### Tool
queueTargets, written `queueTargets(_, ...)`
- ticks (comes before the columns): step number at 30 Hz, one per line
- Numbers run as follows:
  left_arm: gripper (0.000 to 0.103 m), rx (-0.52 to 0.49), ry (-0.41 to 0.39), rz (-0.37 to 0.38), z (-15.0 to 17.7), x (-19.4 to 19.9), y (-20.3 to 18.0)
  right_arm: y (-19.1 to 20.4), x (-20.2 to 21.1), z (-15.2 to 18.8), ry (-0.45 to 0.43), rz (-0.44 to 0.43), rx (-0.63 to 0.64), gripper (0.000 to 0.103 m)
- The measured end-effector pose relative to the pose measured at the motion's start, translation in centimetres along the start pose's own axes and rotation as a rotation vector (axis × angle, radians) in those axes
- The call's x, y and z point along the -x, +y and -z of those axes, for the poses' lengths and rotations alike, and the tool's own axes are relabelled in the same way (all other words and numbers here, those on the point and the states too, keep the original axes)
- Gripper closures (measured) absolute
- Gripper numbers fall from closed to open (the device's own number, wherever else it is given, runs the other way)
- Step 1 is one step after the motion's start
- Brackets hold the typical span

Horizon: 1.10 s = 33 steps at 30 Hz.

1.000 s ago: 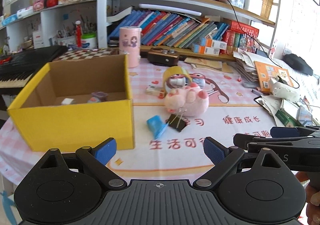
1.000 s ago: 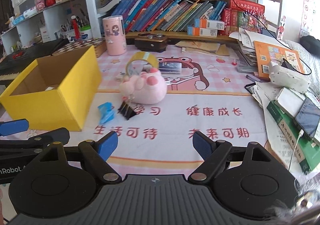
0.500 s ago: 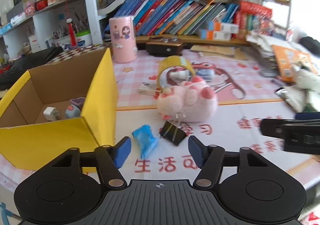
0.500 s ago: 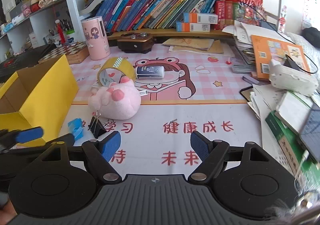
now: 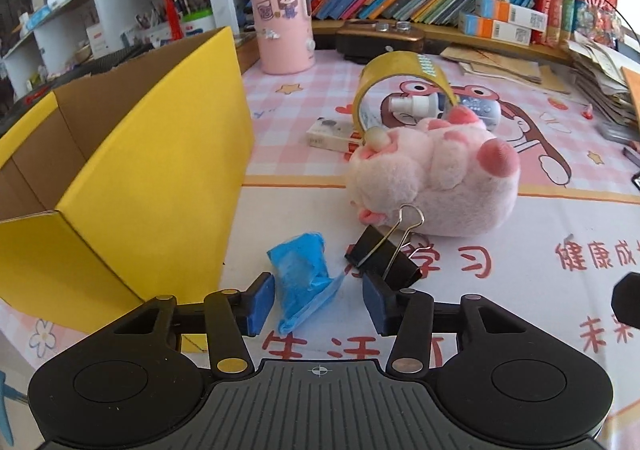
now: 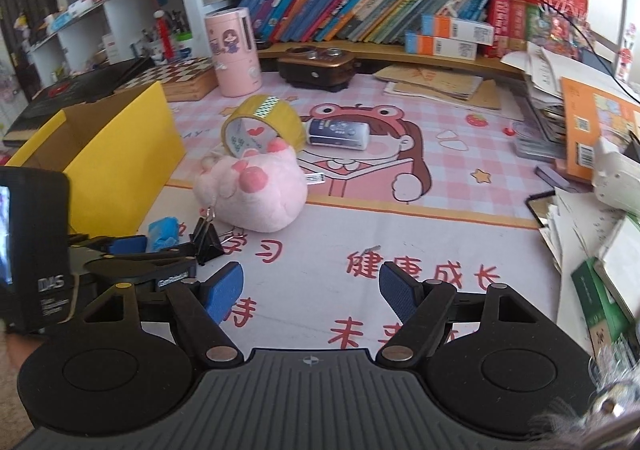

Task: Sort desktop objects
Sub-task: 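Grasp the blue plastic bag with the left gripper, then grasp the pink plush pig with the right gripper while the left holds the bag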

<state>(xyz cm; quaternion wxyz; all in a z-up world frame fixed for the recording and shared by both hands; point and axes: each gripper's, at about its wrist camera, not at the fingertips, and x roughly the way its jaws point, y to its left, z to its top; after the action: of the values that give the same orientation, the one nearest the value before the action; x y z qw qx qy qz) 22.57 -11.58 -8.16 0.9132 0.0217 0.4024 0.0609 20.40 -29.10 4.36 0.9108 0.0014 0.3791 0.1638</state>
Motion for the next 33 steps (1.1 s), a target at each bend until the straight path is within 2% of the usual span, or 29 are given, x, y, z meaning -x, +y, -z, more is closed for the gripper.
queueTargets(8, 0.075, 0.033, 0.001, 0.019, -0.3, -0.3, 0.3, -0.5, -1.6, -1.4, -0.006, -0.033, 0.009, 0.027)
queueTargets(15, 0.076, 0.015, -0.056, 0.106, -0.5, 3.8, 0.2, -0.5, -4.3, -3.6, -0.007, -0.083, 0.053, 0.019)
queueTargets(20, 0.076, 0.008, -0.070, 0.140, 0.2, 6.5, 0.6, 1.1, -7.8, -4.7, 0.034, -0.122, 0.209, 0.018)
queueTargets(25, 0.076, 0.036, -0.063, 0.121, 0.9, 7.4, 1.6, 2.6, -11.0, -5.3, 0.046, -0.118, 0.398, 0.018)
queueTargets(30, 0.076, 0.056, -0.067, 0.107, 1.1, 7.9, 2.3, 3.4, -12.8, -6.0, 0.047, -0.157, 0.487, 0.017)
queueTargets(33, 0.076, 0.056, -0.067, 0.105, 1.3, 8.1, 2.4, 3.7, -13.7, -6.3, 0.061, -0.170, 0.497, 0.019)
